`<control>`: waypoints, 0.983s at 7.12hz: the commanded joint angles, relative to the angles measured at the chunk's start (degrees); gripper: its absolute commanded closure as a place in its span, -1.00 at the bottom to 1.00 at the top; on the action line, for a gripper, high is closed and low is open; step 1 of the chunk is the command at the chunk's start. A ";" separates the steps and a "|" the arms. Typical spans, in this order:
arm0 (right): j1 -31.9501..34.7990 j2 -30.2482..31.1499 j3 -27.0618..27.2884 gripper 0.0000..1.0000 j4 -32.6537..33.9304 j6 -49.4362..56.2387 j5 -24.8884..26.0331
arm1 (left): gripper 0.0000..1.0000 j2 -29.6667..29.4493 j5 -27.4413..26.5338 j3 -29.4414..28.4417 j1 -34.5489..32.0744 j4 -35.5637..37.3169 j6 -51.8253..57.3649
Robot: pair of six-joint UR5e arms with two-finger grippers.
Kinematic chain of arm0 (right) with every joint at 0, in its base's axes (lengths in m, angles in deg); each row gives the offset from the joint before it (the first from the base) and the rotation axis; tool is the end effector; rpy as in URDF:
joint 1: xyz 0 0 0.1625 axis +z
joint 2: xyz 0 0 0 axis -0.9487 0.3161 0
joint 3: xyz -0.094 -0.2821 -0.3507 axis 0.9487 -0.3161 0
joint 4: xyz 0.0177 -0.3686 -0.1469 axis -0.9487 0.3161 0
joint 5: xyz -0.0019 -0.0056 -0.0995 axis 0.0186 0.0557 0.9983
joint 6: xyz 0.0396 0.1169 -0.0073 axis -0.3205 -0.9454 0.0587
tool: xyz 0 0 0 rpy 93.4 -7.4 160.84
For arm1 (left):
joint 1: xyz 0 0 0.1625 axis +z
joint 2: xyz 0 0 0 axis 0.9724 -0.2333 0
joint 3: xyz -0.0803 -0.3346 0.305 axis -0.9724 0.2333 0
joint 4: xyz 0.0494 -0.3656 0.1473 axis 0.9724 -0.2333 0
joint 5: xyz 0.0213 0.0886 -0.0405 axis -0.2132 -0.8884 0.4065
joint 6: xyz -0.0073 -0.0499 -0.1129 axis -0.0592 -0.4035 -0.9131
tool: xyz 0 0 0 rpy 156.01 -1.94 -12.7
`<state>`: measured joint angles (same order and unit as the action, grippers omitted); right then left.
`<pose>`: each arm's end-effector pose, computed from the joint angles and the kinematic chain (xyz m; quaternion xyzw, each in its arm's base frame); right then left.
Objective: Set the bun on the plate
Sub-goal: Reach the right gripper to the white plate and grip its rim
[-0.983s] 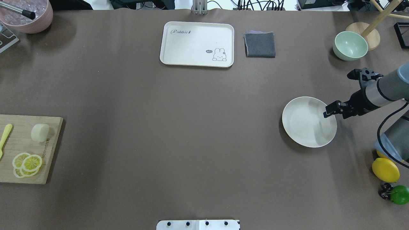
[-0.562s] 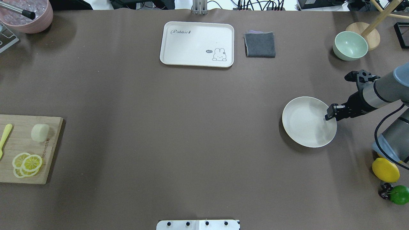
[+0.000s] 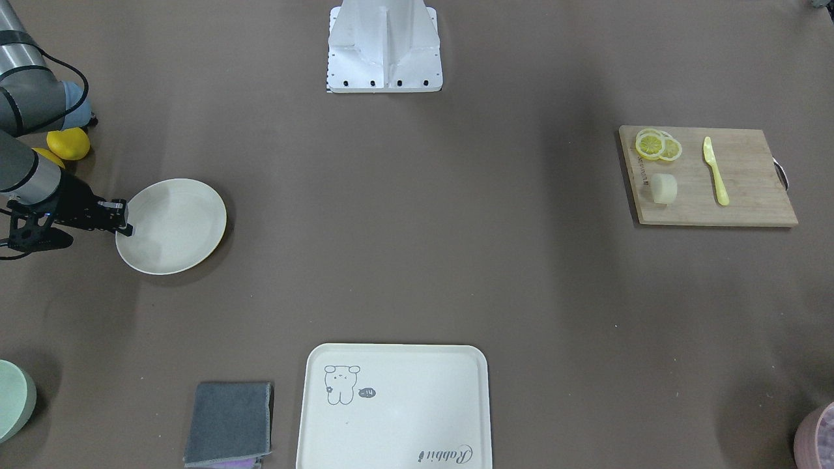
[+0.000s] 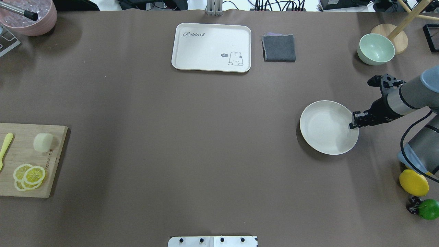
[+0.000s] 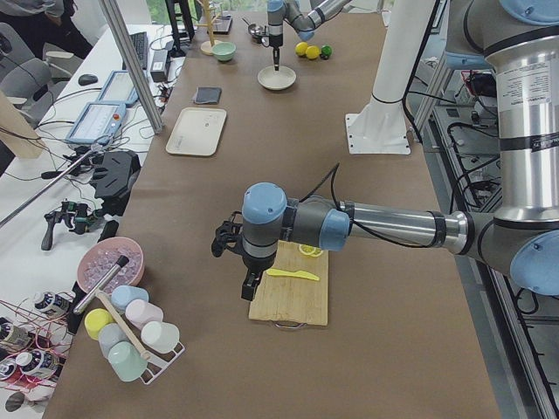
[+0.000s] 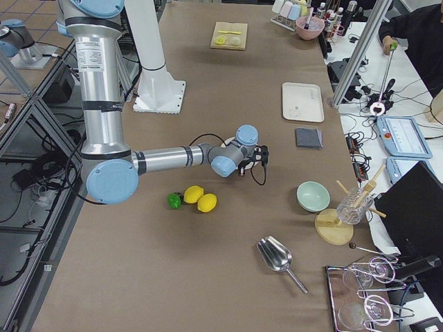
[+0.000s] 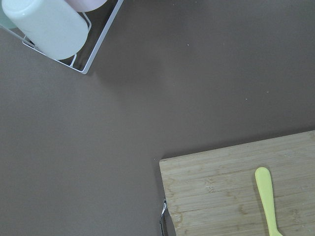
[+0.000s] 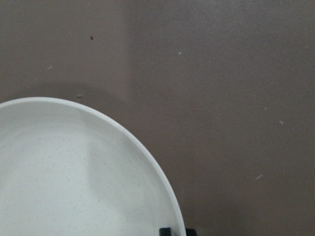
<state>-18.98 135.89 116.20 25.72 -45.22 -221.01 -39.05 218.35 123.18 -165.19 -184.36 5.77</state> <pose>-0.2872 -0.4606 0.6031 -0.0007 -0.4663 -0.0069 0.8846 -0.0436 -0.4139 0.6551 0.1000 0.3405 0.0900 0.9306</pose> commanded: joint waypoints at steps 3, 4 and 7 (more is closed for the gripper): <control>0.23 -6.18 2.84 1.00 0.00 -12.18 -2.81 | -0.95 -0.87 0.59 -0.21 5.42 -5.34 -17.10; -0.64 -8.20 3.63 1.00 0.00 -16.57 -2.72 | -0.95 -0.87 0.07 -0.39 11.46 -11.90 -27.27; -7.04 -13.66 4.34 1.00 -0.09 -23.90 -1.68 | -0.94 -1.39 -3.51 -2.94 27.02 -26.18 -50.07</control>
<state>-23.27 124.36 120.20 25.64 -66.96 -223.35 -40.13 217.28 120.88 -144.36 -205.83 -36.12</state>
